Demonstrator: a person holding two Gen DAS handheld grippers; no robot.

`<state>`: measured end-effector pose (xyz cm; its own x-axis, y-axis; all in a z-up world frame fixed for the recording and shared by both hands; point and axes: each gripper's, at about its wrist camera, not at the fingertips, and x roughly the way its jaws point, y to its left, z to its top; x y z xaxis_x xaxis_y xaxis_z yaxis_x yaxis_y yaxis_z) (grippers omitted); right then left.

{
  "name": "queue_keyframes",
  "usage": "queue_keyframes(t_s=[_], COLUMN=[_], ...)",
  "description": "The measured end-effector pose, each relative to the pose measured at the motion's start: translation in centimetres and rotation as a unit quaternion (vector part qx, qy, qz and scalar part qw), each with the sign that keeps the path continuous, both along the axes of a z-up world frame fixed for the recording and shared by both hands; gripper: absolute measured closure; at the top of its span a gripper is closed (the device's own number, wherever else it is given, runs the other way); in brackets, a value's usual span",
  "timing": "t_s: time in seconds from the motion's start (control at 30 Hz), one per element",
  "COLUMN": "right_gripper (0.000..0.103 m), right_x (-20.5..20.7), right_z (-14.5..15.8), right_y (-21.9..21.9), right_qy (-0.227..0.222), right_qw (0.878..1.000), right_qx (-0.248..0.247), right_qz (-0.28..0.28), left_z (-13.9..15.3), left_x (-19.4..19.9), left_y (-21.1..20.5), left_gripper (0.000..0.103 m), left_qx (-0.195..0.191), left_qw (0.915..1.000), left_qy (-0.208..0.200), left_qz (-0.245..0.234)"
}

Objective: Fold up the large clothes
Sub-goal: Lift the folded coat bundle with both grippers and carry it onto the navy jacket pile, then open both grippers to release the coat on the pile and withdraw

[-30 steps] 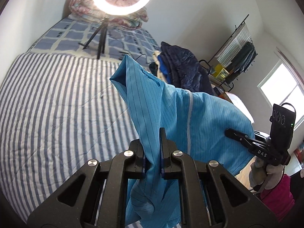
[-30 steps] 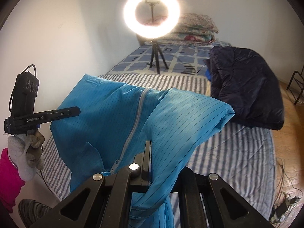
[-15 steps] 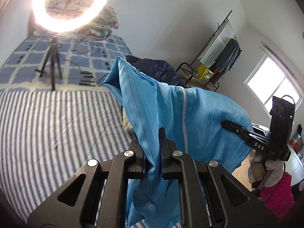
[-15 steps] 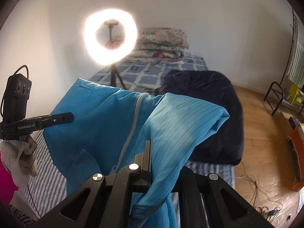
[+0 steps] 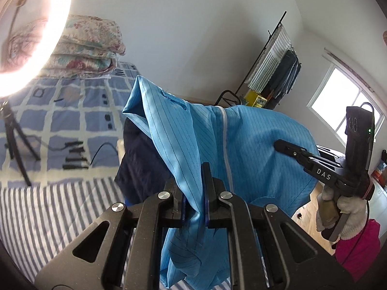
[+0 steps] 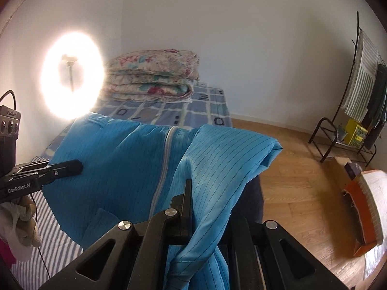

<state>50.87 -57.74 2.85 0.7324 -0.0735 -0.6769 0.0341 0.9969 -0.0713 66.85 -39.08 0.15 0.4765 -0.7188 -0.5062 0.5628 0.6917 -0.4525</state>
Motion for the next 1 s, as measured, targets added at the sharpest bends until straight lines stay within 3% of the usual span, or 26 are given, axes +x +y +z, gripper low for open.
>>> queue_keyframes(t_s=[0.1,0.27,0.53,0.67,0.8,0.87,0.93,0.97,1.0], right_gripper=[0.099,0.099,0.096,0.084,0.066,0.063,0.056,0.048,0.047], right_x=[3.2,7.2,10.9,11.5,11.8,11.6,11.2,10.8,10.2], right_z=[-0.4,-3.7,-8.5,-9.7,-10.2,-10.3,-10.4,-10.3,-10.2], right_y=[-1.7,-3.8,-8.9,-10.3,-10.9,-11.4,-12.3,-12.5,-13.0], right_qy=[-0.010,0.004,0.038,0.047,0.060,0.064,0.076,0.078,0.076], right_qw=[1.000,1.000,0.997,0.996,0.993,0.989,0.982,0.979,0.977], right_qx=[0.001,0.000,0.034,0.027,0.010,-0.003,-0.022,-0.027,-0.025], right_qz=[-0.005,-0.012,-0.052,-0.071,-0.103,-0.133,-0.172,-0.186,-0.198], left_z=[-0.6,-3.6,-8.4,-9.0,-9.0,-8.6,-8.2,-8.1,-7.8], left_x=[3.3,7.3,11.0,11.0,10.6,10.0,9.6,9.5,9.2], left_y=[-1.8,-3.5,-2.2,-2.4,-2.5,-2.6,-2.4,-2.2,-1.7], left_gripper=[0.095,0.095,0.095,0.095,0.091,0.080,0.047,0.042,0.041], left_qx=[-0.003,0.015,0.016,0.032,0.046,0.063,0.080,0.080,0.073], left_qw=[1.0000,0.9995,0.9972,0.9971,0.9968,0.9958,0.9939,0.9936,0.9938], left_qy=[0.001,0.016,0.055,0.050,0.043,0.033,0.026,0.026,0.024], left_qz=[0.005,0.023,0.048,0.047,0.049,0.057,0.071,0.075,0.081])
